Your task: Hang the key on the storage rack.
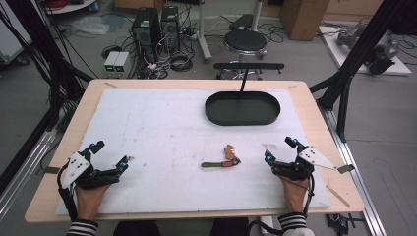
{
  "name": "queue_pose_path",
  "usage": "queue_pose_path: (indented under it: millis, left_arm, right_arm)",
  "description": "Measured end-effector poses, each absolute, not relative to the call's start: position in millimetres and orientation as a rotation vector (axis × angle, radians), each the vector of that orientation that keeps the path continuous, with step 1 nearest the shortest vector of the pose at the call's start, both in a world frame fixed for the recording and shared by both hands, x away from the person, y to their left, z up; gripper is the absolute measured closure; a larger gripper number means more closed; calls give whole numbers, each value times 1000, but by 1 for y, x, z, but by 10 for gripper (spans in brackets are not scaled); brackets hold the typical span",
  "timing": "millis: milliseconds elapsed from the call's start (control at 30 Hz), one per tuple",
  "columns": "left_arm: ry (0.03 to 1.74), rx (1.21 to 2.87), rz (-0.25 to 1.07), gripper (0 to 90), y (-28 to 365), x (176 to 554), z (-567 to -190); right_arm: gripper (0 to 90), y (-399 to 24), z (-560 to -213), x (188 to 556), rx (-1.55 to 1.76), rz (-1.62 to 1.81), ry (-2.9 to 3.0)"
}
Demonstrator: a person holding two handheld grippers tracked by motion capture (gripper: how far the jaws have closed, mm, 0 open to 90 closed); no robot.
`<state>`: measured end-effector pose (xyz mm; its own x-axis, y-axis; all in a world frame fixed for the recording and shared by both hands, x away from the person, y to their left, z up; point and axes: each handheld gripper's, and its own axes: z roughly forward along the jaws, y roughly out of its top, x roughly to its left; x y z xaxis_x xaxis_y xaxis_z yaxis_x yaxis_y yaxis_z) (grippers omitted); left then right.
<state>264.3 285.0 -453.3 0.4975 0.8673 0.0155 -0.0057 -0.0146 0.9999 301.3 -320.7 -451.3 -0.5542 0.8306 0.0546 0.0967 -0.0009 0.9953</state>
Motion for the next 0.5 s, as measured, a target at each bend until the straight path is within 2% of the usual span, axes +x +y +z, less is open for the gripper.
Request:
queue_pose_path:
  millis: [500]
  left_arm:
    - [817, 1429, 813, 17, 285, 266, -453]
  right_arm:
    - [10, -321, -451, 301, 967, 1612, 1681]
